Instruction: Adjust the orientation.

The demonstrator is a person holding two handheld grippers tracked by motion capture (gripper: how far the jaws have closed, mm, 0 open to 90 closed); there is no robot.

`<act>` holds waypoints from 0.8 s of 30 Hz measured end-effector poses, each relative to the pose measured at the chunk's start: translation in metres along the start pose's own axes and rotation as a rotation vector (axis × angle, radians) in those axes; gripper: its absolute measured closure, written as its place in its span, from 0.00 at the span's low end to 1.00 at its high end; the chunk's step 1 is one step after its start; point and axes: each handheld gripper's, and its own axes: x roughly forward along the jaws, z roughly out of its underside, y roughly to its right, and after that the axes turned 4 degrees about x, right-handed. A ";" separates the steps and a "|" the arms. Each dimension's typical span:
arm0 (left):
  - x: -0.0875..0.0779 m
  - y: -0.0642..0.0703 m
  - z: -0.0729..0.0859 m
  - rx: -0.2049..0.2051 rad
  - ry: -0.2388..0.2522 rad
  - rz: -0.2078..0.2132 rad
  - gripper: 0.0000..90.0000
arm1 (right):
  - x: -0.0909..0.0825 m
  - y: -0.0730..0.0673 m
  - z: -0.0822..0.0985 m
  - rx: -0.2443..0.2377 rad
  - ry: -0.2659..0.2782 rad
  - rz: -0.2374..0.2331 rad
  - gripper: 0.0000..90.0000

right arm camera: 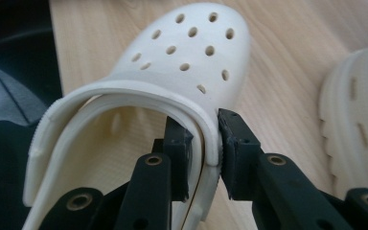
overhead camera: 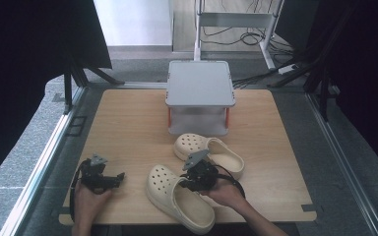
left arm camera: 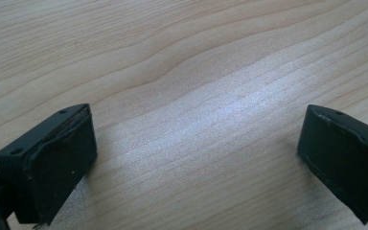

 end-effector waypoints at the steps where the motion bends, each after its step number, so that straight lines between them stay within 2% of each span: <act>1: 0.000 0.000 0.000 0.000 0.000 0.000 0.00 | -0.001 0.002 0.000 -0.008 -0.008 -0.003 0.81; 3: 0.000 0.000 0.000 0.000 0.000 0.000 0.00 | 0.000 0.003 0.001 -0.018 -0.035 -0.015 0.77; 4: 0.000 0.000 0.000 0.000 0.000 0.000 0.00 | 0.000 0.003 0.001 -0.021 -0.043 -0.003 0.71; 5: 0.000 0.000 0.000 0.000 0.000 0.000 0.00 | -0.001 0.004 0.000 -0.012 -0.051 -0.016 0.65; 8: 0.000 0.000 0.000 0.000 0.000 0.000 0.00 | -0.007 0.006 -0.003 0.006 -0.043 -0.039 0.55; 11: 0.000 0.000 0.000 0.000 0.000 0.000 0.00 | -0.018 0.009 -0.005 0.010 -0.041 -0.036 0.50; 12: 0.000 0.000 0.000 0.000 0.000 0.000 0.00 | -0.026 0.013 -0.005 0.021 -0.038 -0.038 0.48; 13: 0.000 0.000 0.000 0.000 0.000 0.000 0.00 | -0.026 0.013 -0.005 0.021 -0.038 -0.038 0.48; 16: 0.000 0.000 0.000 0.000 0.002 -0.001 0.00 | -0.039 0.020 -0.002 0.046 -0.031 -0.018 0.46; 24: 0.000 0.000 0.000 -0.001 0.001 -0.002 0.00 | -0.067 0.048 0.012 0.107 -0.013 0.091 0.46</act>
